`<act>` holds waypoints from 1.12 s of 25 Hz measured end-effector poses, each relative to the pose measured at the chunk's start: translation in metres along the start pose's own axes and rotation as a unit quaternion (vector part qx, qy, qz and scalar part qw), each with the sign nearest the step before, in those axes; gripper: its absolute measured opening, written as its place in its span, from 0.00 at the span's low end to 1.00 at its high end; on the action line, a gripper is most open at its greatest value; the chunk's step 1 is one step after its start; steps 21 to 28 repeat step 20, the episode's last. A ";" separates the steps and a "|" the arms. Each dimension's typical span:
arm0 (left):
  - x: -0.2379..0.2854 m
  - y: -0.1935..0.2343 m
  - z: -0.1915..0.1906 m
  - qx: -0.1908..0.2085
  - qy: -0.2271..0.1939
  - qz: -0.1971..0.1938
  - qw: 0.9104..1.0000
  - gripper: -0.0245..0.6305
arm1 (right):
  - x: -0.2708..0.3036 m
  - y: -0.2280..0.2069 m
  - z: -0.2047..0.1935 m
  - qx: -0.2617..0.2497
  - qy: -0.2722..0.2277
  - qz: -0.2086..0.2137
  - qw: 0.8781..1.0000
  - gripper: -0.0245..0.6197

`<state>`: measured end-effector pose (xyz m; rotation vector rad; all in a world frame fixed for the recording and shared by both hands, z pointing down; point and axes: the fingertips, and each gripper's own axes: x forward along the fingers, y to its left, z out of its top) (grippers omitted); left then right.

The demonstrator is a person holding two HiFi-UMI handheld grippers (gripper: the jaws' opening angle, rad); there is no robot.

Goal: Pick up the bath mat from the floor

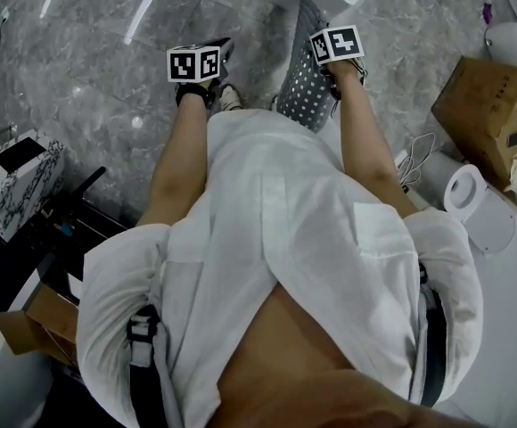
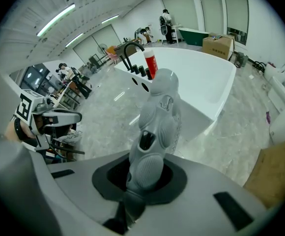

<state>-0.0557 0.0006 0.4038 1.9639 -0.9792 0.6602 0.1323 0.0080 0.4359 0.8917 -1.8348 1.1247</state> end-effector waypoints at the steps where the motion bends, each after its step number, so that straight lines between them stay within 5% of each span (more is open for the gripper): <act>1: 0.000 -0.001 0.001 0.000 -0.001 0.001 1.000 0.06 | 0.000 -0.001 0.000 -0.002 0.001 0.000 1.000 0.12; 28: -0.013 0.003 -0.003 -0.012 -0.012 0.010 1.000 0.06 | -0.006 0.010 0.007 -0.032 0.000 0.003 0.999 0.12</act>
